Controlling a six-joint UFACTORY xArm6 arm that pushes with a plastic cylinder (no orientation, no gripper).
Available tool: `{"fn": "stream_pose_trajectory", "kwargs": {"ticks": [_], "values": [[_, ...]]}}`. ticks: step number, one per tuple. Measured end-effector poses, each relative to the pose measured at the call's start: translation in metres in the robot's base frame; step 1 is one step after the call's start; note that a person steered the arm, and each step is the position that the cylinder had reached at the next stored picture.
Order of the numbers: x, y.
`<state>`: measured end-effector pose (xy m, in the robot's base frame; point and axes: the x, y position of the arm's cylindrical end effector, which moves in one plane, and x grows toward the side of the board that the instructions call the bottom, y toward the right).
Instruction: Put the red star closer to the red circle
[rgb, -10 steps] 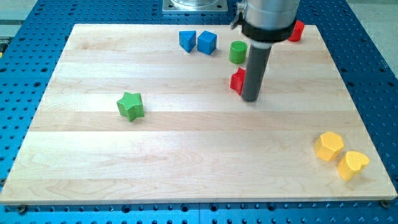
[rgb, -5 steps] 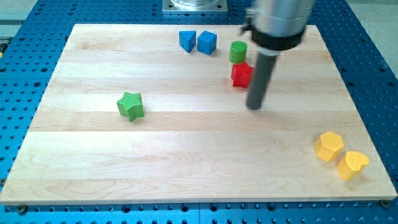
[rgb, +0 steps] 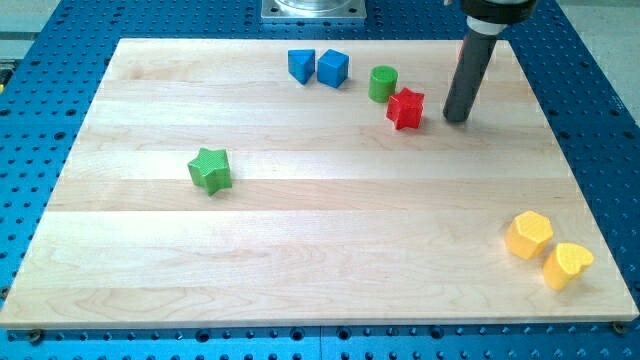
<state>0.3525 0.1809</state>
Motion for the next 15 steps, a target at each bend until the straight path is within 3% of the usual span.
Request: {"fn": "stream_pose_trajectory", "kwargs": {"ticks": [1,3,4,6,7,9,10,12,13,15], "values": [[-0.001,-0.008],[0.006,-0.099],[0.072,-0.112],[0.081,-0.231],[0.051,-0.223],[0.041,-0.192],[0.002,-0.195],[-0.008,-0.084],[-0.009,-0.074],[-0.009,-0.173]]}}
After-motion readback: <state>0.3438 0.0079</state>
